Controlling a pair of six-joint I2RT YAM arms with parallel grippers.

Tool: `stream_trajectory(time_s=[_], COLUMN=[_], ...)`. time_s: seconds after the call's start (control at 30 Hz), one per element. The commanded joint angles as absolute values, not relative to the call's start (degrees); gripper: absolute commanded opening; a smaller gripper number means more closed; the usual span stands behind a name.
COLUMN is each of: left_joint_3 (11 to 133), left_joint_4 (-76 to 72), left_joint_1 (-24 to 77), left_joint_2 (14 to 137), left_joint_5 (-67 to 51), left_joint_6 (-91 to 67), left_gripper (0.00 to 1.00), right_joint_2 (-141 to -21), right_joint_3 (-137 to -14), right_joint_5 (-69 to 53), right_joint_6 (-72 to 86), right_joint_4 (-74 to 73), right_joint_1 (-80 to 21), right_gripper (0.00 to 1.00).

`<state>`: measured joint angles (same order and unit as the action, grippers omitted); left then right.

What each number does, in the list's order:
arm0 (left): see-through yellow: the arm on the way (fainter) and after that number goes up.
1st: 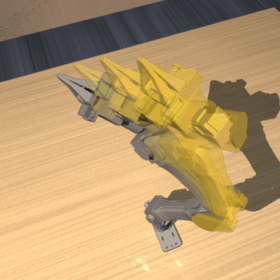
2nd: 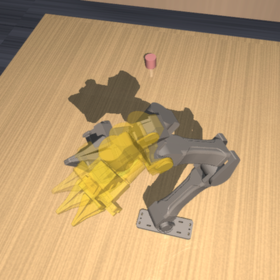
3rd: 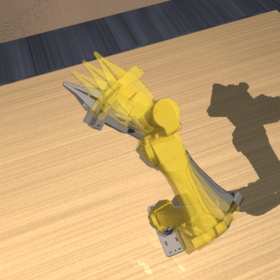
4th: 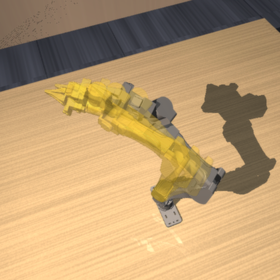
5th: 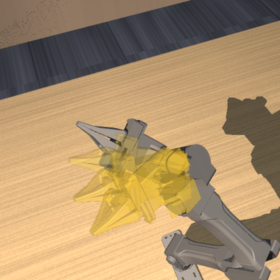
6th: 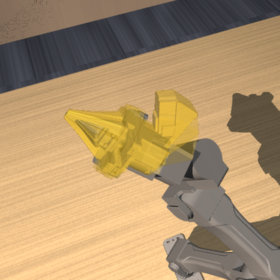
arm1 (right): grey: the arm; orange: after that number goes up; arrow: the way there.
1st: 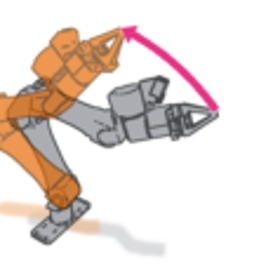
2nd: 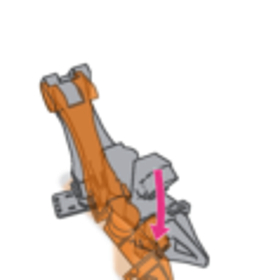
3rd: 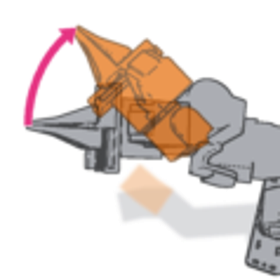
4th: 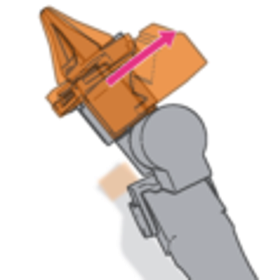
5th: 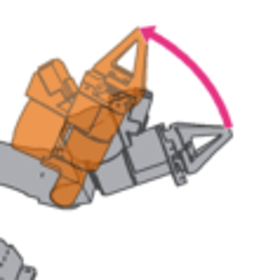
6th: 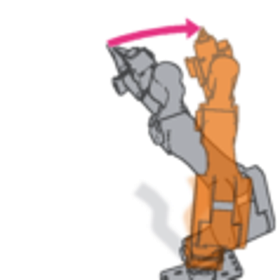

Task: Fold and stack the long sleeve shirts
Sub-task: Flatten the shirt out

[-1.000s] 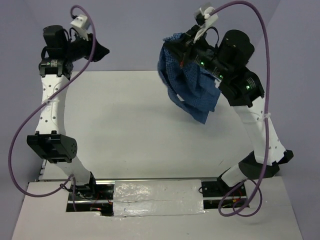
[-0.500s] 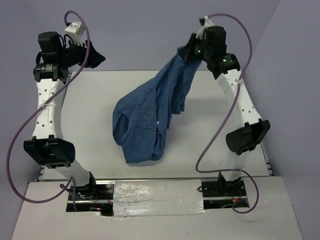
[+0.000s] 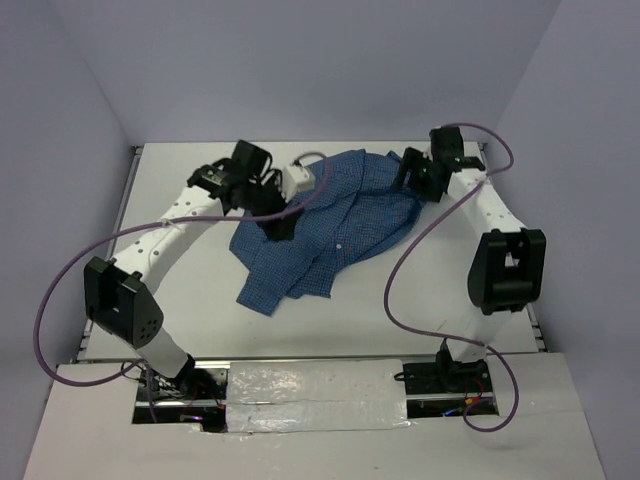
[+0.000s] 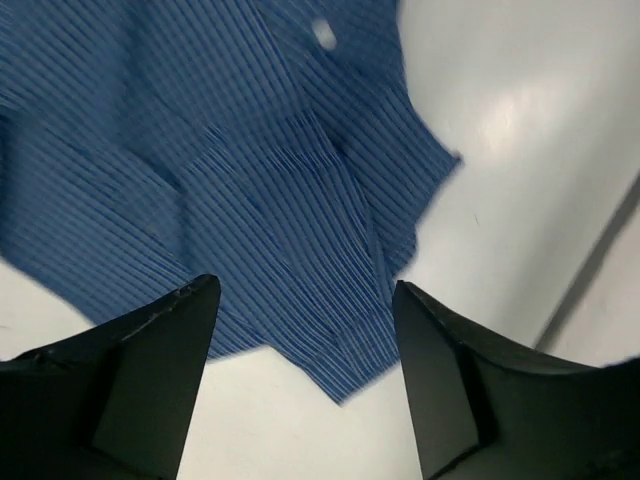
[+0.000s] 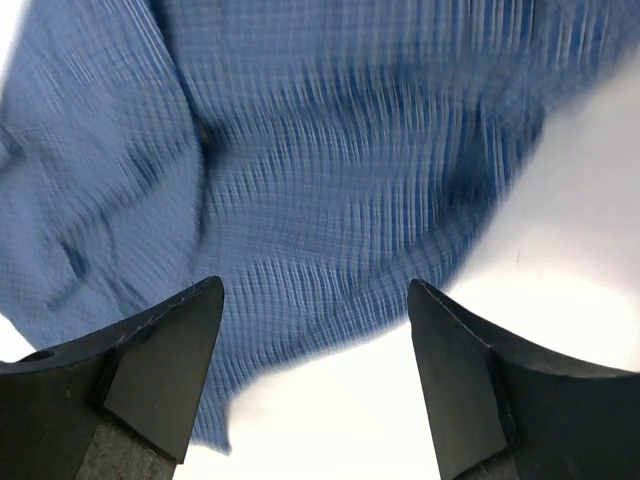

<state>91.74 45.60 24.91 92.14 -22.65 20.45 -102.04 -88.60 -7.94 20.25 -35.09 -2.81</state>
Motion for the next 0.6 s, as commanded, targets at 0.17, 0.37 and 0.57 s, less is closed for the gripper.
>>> stream_trajectory(time_s=[0.17, 0.37, 0.57], left_joint_3=[73.76, 62.33, 52.92], left_joint_4=[43.27, 37.37, 29.01], left_joint_1=[34.80, 37.09, 41.74], left_joint_2=[85.25, 86.57, 87.01], left_joint_5=[-17.33, -8.54, -0.36], left_joint_6=[29.44, 31.64, 32.26], left_gripper=[0.91, 0.91, 0.92], right_joint_2=[-87.99, -89.30, -95.18], right_joint_3=[-65.05, -61.88, -66.70], right_joint_5=[-9.31, -8.79, -7.74], right_joint_6=[26.10, 28.38, 30.76], right_joint_4=[-21.81, -19.35, -19.94], right_joint_1=[-6.24, -5.98, -1.23], right_gripper=[0.81, 0.82, 0.82])
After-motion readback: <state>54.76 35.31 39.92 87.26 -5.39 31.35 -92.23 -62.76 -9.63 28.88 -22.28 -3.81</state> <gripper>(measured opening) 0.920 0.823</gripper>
